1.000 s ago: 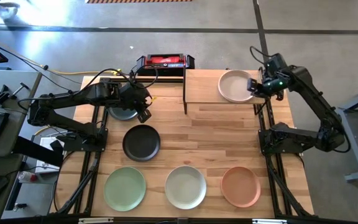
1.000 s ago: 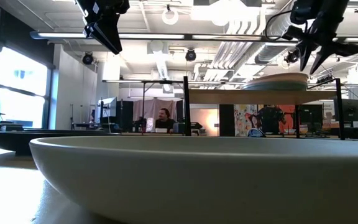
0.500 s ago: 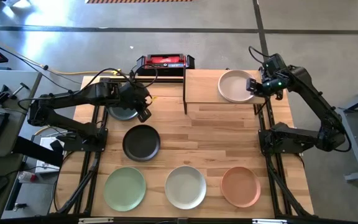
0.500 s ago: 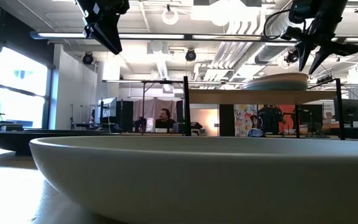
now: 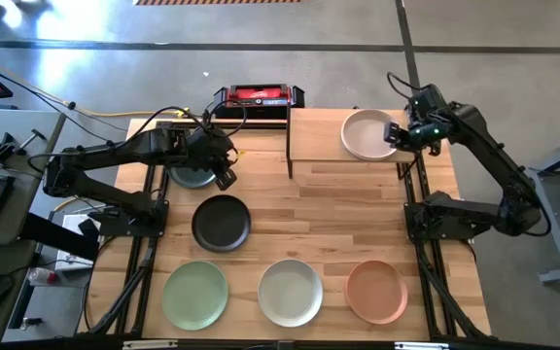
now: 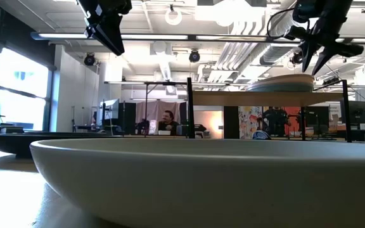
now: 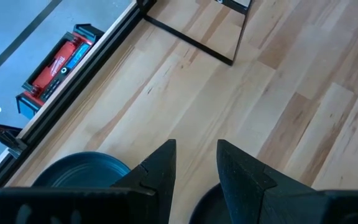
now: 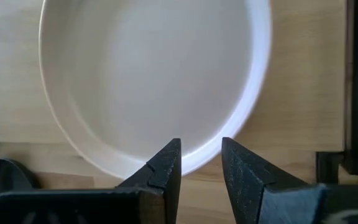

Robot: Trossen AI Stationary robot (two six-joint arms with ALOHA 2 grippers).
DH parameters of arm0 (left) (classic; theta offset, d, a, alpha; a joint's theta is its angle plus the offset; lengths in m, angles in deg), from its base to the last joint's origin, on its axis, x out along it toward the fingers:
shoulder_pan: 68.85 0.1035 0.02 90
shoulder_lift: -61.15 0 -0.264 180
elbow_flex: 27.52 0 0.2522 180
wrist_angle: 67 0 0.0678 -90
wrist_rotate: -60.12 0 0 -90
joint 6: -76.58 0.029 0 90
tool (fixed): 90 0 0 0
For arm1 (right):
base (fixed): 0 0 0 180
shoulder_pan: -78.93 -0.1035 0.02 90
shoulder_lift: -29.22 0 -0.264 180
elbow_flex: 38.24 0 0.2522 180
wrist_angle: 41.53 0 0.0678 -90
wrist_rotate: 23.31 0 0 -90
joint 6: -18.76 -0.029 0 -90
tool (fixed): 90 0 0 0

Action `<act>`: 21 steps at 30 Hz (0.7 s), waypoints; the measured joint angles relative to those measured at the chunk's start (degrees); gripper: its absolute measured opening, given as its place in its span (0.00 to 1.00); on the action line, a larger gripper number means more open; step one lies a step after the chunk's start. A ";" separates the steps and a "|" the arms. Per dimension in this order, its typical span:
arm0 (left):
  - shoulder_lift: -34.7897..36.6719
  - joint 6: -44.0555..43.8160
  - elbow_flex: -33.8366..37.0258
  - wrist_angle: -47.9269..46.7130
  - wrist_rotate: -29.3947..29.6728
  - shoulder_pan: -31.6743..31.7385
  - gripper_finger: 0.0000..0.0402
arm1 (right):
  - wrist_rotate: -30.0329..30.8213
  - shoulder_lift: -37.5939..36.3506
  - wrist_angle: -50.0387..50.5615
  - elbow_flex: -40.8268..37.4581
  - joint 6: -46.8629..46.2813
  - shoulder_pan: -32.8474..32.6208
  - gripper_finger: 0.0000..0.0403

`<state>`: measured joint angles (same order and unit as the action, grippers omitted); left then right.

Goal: Place and stack plates onto a shelf
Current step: Stack the white plate on top of the pink plate on the shelf

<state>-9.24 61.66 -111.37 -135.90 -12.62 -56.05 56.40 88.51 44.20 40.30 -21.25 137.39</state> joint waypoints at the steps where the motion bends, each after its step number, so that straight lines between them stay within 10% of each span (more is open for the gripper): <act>1: 0.00 0.02 0.02 0.00 0.00 0.00 0.26 | 0.51 0.01 -0.08 -0.01 -0.19 -0.67 0.23; 21: 0.00 0.07 0.00 0.00 0.13 0.00 0.26 | 6.23 1.62 -0.53 -0.03 -6.06 -8.72 0.23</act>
<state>-9.24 61.72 -111.37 -135.90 -12.49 -56.05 62.63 90.13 43.67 40.27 -27.31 128.66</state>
